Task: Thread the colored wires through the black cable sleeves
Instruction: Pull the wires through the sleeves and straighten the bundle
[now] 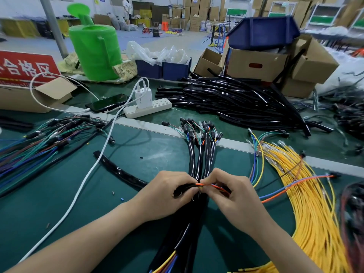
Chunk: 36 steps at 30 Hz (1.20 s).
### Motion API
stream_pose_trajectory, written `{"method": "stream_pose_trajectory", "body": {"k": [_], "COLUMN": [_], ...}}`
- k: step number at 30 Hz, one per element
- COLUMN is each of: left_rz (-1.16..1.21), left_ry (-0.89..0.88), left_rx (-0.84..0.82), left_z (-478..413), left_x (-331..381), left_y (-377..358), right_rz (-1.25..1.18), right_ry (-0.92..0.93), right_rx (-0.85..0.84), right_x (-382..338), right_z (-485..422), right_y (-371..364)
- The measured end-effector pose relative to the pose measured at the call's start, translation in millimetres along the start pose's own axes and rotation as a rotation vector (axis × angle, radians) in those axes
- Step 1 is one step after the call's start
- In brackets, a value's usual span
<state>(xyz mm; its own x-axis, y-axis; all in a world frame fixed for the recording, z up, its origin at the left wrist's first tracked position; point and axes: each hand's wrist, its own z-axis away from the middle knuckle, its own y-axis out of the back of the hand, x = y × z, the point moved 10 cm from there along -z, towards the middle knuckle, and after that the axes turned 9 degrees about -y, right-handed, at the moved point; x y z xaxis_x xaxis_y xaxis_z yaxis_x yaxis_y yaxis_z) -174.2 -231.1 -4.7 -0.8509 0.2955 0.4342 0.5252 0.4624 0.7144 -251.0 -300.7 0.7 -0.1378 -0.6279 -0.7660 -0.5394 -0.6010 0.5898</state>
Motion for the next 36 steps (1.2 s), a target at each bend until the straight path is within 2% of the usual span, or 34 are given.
{"method": "stream_pose_trajectory", "body": {"k": [10,18,26,30,33,36], "left_rz": [0.096,0.163,0.194,0.162,0.167,0.047], "left_ry": [-0.001,0.072,0.050,0.056,0.127,0.169], "left_rx": [0.010,0.022,-0.017,0.010,0.008,-0.116], "left_z": [0,0,1,3,1,-2], "left_x": [3,-10,-3,-7,-19,-26], "left_y": [2,-5,-13,-11,-4,-2], "right_rz": [0.163,0.240,0.241,0.478,0.625,0.696], "right_ry": [0.084,0.144,0.149,0.064,-0.046,0.013], "right_rx": [0.054,0.005,-0.037,-0.005,0.070,0.171], "right_x": [-12,-17,-19,-3,14,4], "right_z": [3,6,8,7,0,-6], "right_y": [1,-11,-20,-16,0,9]}}
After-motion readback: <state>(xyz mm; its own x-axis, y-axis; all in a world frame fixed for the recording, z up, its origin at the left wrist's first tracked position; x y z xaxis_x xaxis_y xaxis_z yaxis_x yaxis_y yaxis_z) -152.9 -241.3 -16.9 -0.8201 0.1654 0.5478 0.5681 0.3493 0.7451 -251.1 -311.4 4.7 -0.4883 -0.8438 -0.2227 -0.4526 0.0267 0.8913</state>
